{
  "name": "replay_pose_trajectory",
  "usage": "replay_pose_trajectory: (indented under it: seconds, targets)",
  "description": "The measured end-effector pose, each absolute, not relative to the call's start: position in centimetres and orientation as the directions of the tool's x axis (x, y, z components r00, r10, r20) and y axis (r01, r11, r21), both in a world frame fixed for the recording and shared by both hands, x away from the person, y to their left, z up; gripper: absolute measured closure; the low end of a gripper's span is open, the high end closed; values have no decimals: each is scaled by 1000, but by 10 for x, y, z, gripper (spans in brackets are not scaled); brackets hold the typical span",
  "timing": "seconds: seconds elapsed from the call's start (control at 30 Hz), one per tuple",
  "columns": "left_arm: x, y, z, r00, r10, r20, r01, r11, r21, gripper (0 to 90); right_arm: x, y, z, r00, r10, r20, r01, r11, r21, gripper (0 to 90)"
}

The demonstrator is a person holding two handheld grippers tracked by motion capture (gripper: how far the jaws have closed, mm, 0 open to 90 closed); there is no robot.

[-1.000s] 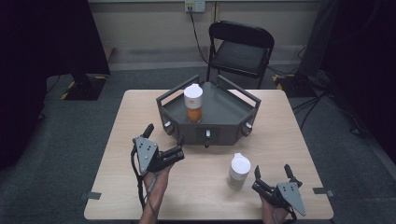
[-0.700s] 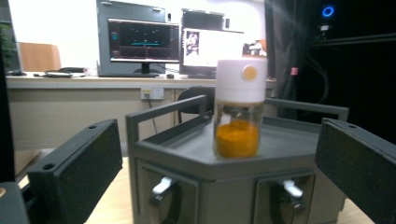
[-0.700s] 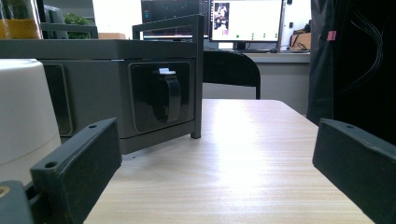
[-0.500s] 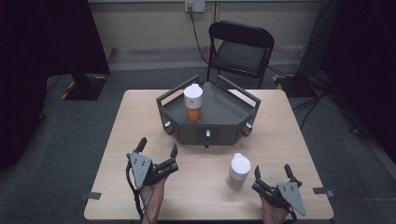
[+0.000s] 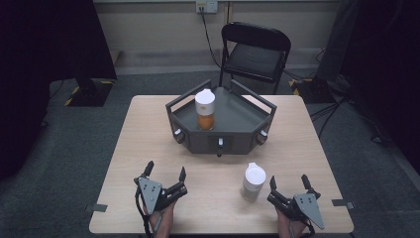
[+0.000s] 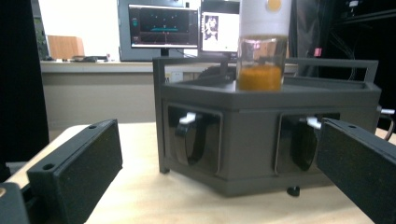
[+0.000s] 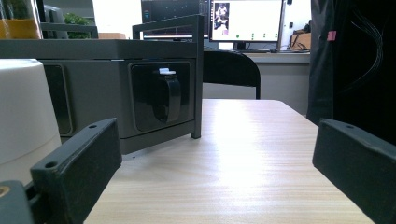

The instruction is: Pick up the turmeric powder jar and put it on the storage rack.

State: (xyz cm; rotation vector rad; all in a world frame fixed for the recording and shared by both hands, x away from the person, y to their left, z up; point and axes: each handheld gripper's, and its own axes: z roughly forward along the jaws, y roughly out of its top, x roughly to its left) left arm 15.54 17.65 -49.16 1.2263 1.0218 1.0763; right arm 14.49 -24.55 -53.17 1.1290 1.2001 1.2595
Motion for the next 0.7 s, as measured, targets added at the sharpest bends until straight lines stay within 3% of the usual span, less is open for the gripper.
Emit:
replay_pose_trajectory:
  seconds: [0.7]
  targets:
    - [156, 173, -528, 149, 989, 18, -30, -14, 999, 0, 145, -246, -532, -44, 999, -17, -65, 14, 998, 1]
